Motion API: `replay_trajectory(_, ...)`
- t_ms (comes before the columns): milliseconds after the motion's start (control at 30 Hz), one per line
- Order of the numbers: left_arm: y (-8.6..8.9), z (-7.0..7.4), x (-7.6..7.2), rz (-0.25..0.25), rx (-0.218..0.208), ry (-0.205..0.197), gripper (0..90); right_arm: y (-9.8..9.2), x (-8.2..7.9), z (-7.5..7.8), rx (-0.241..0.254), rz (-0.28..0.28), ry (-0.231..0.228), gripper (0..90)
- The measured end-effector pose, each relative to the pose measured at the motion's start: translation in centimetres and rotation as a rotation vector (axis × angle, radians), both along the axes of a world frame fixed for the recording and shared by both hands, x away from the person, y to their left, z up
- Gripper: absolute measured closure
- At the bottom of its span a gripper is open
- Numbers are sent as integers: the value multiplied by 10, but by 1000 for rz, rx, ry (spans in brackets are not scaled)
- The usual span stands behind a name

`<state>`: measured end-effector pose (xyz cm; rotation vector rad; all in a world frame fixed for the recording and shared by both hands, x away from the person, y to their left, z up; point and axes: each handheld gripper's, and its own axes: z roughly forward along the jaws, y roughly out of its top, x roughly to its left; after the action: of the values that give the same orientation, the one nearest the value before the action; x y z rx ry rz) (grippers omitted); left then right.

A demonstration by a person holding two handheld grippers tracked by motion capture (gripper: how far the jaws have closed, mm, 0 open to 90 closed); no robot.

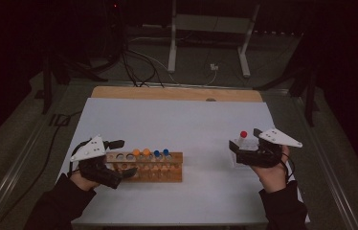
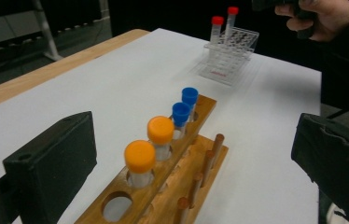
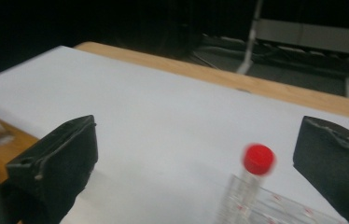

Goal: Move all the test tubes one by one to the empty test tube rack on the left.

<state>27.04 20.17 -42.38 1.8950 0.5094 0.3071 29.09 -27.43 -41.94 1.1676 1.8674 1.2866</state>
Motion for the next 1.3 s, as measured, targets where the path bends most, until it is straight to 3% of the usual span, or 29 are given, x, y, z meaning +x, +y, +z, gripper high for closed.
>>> replay_trajectory(400, 1, -1, 0, 7, 7, -3, 10, -12, 18, -25, -63, -93, 94, 158)
replay_trajectory(633, 0, -2, 0, 3, 6, 1, 10, -13, 25, -35, -97, -121, 144, 377)
replay_trajectory(933, 0, -3, 1, -2, 12, 2, 10, -13, 37, -45, -96, -146, 214, 616)
replay_trajectory(1133, 0, -3, 1, -4, 12, 3, 10, -14, 40, -48, -86, -153, 232, 684)
replay_trajectory(1300, 0, -3, 1, -2, 12, 2, 10, -11, 42, -50, -86, -155, 221, 733)
